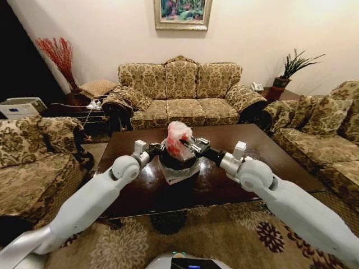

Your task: Move to the front of the table and place the trash on the table into the trash bin.

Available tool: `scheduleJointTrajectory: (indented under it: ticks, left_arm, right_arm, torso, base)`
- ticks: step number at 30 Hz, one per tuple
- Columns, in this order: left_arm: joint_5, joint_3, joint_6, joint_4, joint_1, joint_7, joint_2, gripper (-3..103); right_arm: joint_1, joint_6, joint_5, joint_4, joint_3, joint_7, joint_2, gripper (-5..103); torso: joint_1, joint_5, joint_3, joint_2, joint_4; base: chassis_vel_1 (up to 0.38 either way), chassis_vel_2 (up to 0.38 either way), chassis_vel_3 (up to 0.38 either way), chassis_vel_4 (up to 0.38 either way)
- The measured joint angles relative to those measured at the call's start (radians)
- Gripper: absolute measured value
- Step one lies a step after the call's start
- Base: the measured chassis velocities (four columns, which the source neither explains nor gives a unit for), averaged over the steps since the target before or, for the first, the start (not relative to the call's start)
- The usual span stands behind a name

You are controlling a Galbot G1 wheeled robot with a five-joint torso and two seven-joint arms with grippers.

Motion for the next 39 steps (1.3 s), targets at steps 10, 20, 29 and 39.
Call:
scheduleJointTrajectory:
  ticks: [10,20,29,39]
  left_arm:
    - [0.002,-0.008,-0.011,0.021,-0.005,-0.008,0.004,3]
    - [0.024,-0.114,-0.025,-0.028,0.09,-0.014,0.05,3]
    - [0.03,-0.143,-0.022,-0.059,0.128,-0.03,0.055,3]
    - [0.026,-0.143,-0.017,-0.071,0.155,-0.04,0.045,3]
  right_arm:
    - [-0.027,0.009,0.015,0.035,0.064,0.045,-0.019,84]
    - [-0.136,-0.021,-0.028,0.069,0.187,0.374,-0.035,100]
    - [-0.344,-0.033,-0.178,-0.129,0.429,0.429,0.008,100]
    - [-0.586,0.011,-0.334,-0.236,0.667,0.329,0.106,100]
  torso:
    - [0.0,-0.0001,0.0,0.0,0.0]
    - [0.0,-0.0003,0.0,0.0,0.0007]
    - [0.0,0.0006,0.0,0.0,0.0002]
    - [0.0,0.0002,0.0,0.0,-0.0002]
  base:
    - [0.0,0.0,0.0,0.0]
    - [0.0,0.0,0.0,0.0]
    - [0.0,0.0,0.0,0.0]
    - [-0.046,-0.045,-0.035,-0.042]
